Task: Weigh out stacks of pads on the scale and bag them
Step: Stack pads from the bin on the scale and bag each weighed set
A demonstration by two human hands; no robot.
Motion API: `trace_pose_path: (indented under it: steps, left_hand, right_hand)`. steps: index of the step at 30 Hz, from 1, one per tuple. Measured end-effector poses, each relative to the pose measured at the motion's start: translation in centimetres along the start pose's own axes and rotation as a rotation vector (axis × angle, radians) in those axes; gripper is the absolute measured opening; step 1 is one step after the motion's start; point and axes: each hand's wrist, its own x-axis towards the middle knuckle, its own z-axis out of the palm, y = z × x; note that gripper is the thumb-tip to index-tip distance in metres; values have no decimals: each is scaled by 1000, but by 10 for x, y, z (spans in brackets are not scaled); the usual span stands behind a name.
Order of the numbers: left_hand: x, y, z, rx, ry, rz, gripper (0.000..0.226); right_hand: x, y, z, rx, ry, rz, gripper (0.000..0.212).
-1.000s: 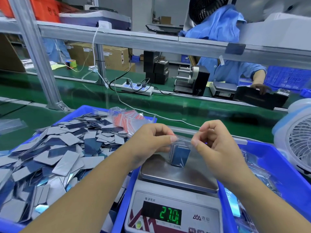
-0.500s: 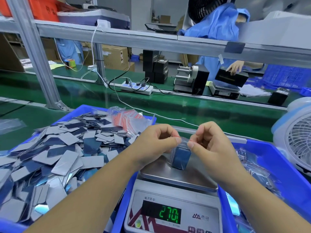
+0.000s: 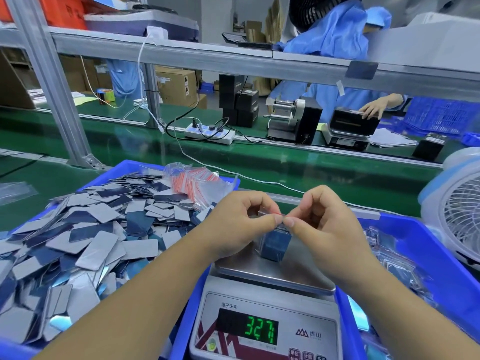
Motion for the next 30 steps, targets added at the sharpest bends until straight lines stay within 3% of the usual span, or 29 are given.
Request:
trace_pose_path:
  steps: [3, 8, 12, 15, 17, 19, 21, 26, 30]
  left_hand:
    - [2, 0, -7, -14, -8, -17, 2]
    - [2, -2, -20, -70, -46, -29, 15]
    - [4, -3, -20, -32, -22, -26, 1]
    - [6, -4, -14, 29, 37, -2, 15]
    - [7, -6, -8, 196, 65, 13, 15]
    - [7, -8, -4, 423, 65, 30, 5]
    - [8, -9, -1, 568, 75, 63, 19]
    - [7, -8, -16, 394, 305, 67, 14]
    - [8, -13, -28, 303, 381, -19, 14]
  right_hand:
    - [4, -4, -5, 1, -16, 22, 39]
    - [8, -8, -13, 74, 4, 77, 40]
    - [9, -9, -16, 204, 7, 131, 42]
    - [11, -2, -18, 264, 24, 226, 37]
    - [13, 8, -15, 166, 59, 305, 29]
    - [15, 20, -13, -124, 84, 316, 21]
    - [14, 25, -11, -391, 82, 252, 15]
    - [12, 20, -17, -520, 131, 161, 9]
    - [11, 19, -15, -523, 125, 172, 10]
